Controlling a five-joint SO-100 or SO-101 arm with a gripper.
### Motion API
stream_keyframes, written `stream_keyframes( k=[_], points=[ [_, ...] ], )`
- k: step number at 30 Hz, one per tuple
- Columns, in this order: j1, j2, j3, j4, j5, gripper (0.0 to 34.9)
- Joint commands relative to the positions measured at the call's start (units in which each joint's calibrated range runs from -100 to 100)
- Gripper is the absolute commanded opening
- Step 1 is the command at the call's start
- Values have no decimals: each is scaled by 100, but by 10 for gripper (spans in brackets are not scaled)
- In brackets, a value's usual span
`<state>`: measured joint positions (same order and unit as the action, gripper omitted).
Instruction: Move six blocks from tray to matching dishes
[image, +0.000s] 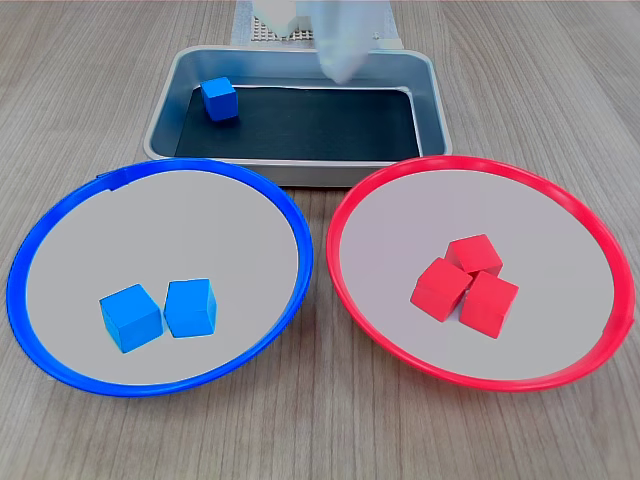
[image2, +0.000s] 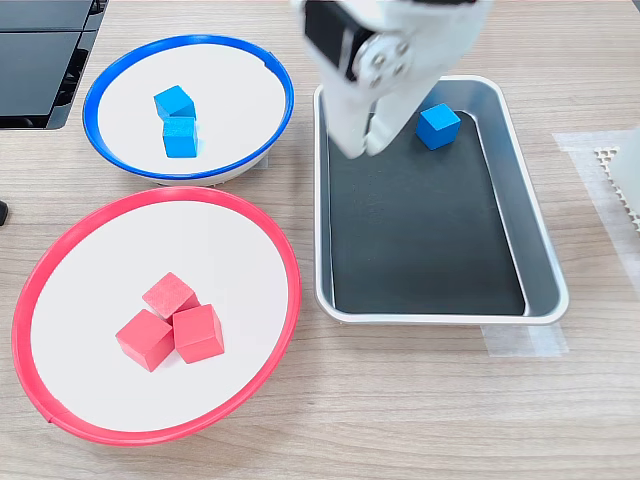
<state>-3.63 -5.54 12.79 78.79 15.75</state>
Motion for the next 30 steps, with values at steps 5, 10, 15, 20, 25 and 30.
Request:
stream_keyframes(
  k=[5, 10, 15, 20, 25, 30],
  points=[
    [2655, -1642, 1857, 701, 943, 2],
    [3313, -1599, 2649, -372, 1241, 126],
    [3342, -1557, 3040, -876, 1309, 168],
    [3313, -1506, 3413, -1255, 1465, 171],
    [3285, -1497, 3723, -1610, 1641, 154],
    [3182, -1471, 3950, -1982, 1734, 126]
  ],
)
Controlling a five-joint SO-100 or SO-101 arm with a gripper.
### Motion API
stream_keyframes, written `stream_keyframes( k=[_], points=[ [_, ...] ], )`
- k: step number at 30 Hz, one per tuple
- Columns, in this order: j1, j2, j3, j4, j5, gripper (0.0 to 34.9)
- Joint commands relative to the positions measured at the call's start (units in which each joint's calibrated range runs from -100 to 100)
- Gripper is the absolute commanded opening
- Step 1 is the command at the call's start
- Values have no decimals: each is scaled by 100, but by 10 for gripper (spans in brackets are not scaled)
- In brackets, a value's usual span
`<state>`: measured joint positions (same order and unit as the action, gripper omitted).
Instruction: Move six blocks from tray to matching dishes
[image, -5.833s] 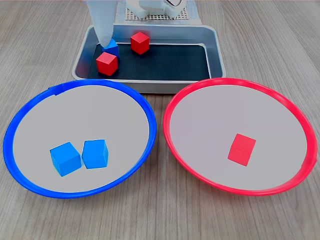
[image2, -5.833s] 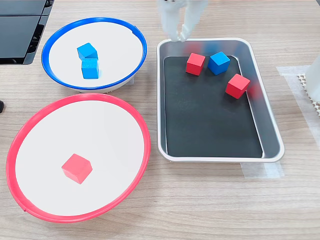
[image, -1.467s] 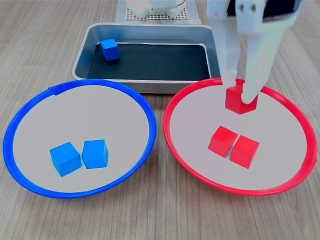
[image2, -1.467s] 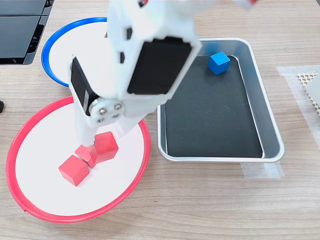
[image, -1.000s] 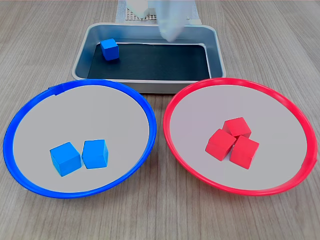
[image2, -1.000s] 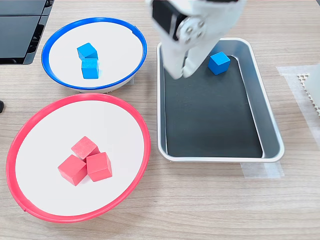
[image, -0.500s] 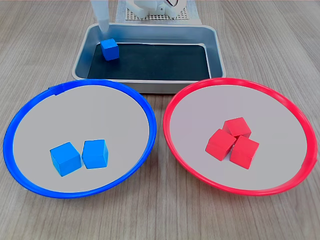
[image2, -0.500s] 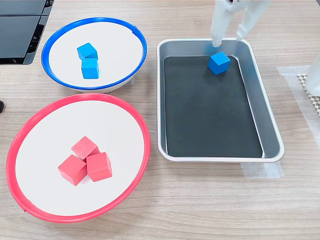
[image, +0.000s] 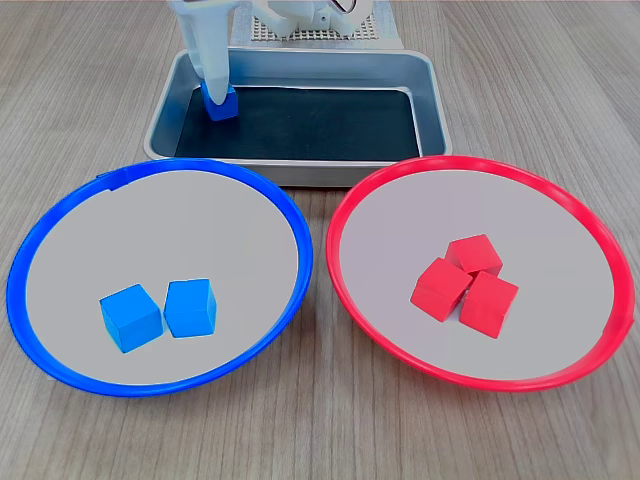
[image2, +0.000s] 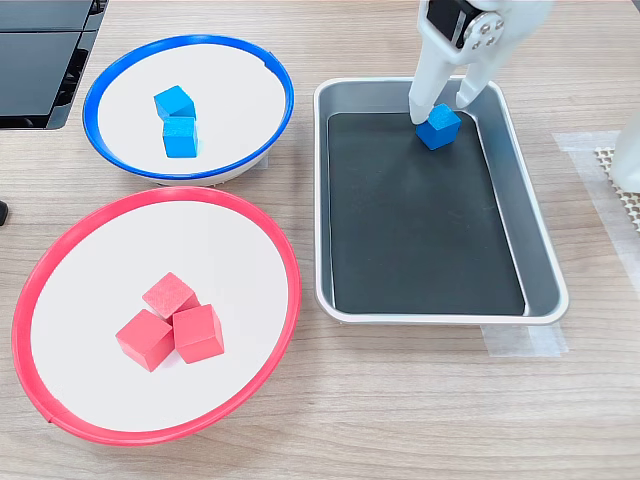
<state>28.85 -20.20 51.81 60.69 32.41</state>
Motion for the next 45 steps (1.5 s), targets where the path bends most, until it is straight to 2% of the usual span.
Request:
stream_keyframes(
  k=[1, 2, 3, 4, 8, 10, 13, 16, 20, 26, 29, 31, 33, 34, 35, 36, 37, 39, 42, 45],
  points=[
    [-104, 3, 94, -220, 93, 111],
    [-170, 3, 139, -286, 117, 85],
    [-236, 12, 149, -319, 117, 23],
    [-283, 20, 139, -328, 117, 3],
    [-621, 97, -361, -47, -20, 1],
    [-960, 276, -1317, 589, -327, 1],
    [-1478, 1070, -3793, 1530, -1368, 0],
    [-1619, 2357, -6424, 1942, -2466, 0],
    [-1628, 3799, -8190, 1653, -3048, 0],
    [-1704, 4319, -7808, 597, -2681, 3],
    [-1751, 4234, -7334, 448, -2398, 100],
    [-1760, 4140, -7070, 390, -2256, 207],
    [-1732, 4038, -6879, 349, -2139, 233],
    [-1713, 3952, -6788, 316, -2095, 227],
    [-1676, 3833, -6670, 267, -2051, 196],
    [-1638, 3671, -6515, 176, -2027, 122],
    [-1591, 3423, -6297, 44, -2017, 5],
    [-1468, 2664, -5532, -410, -2095, 2],
    [-1356, 1044, -3675, -1640, -2716, 2],
    [-1732, -764, -1645, -2499, -3121, 1]
  ],
)
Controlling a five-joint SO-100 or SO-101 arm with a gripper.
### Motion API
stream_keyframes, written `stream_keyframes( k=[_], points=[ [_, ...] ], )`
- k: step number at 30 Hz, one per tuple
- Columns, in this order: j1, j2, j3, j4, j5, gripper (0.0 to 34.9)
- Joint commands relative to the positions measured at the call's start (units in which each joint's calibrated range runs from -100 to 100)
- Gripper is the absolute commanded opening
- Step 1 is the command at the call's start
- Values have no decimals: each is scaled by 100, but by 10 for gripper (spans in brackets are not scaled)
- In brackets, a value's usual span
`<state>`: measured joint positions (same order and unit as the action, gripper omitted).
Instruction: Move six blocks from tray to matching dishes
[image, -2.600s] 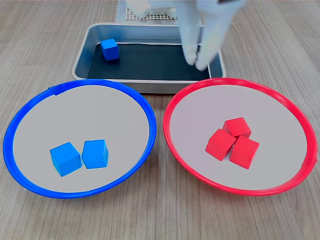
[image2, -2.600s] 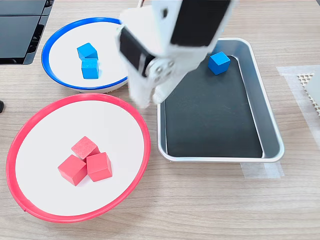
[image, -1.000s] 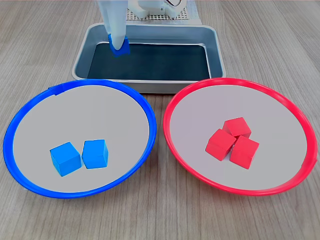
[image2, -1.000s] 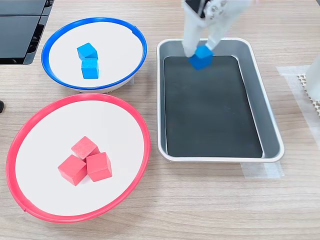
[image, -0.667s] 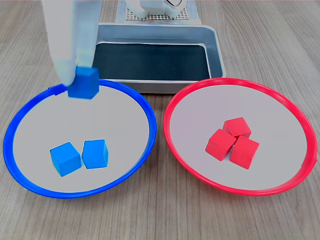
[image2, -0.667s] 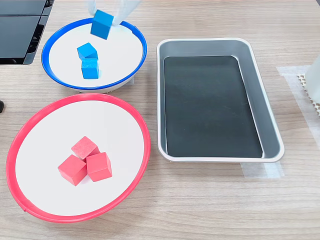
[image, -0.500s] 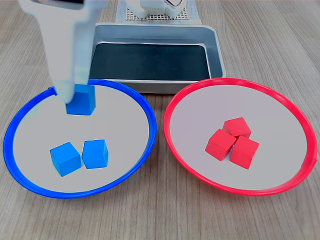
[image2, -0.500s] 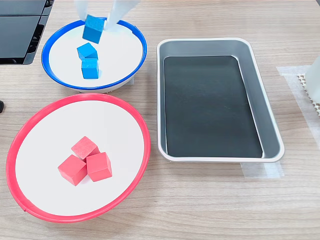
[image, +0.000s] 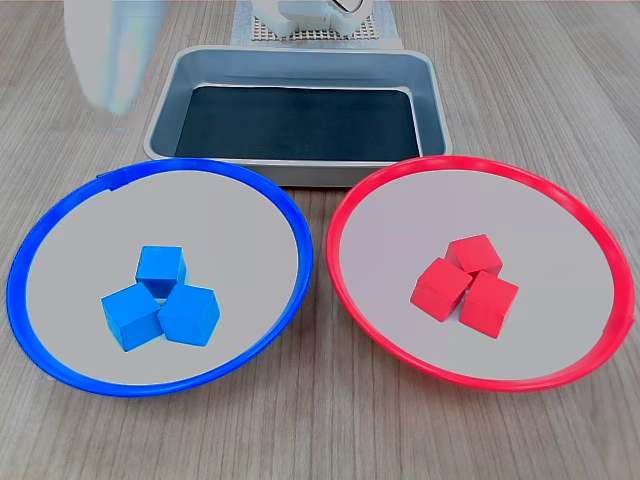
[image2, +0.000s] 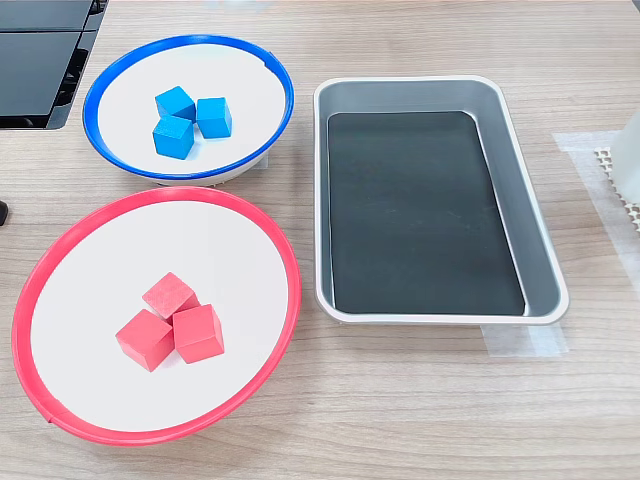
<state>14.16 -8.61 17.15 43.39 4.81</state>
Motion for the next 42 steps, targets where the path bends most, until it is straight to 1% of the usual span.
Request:
stream_keyframes(
  k=[1, 4, 7, 8, 10, 15, 19, 21, 25, 42],
  points=[
    [-498, -2614, 2523, -860, -430, 1],
    [-978, -4329, 4143, -1058, -635, 1],
    [-1167, -6128, 5709, -1116, -767, 1],
    [-1176, -7007, 6419, -893, -772, 1],
    [-1204, -7689, 6956, -464, -728, 1],
    [-1138, -8670, 7748, 229, -728, 1],
    [-884, -9037, 8285, 271, -581, 1],
    [-809, -9037, 8285, 403, -581, 1],
    [-950, -9037, 8285, 403, -571, 1],
    [-941, -9037, 8285, 403, -552, 3]
  ],
)
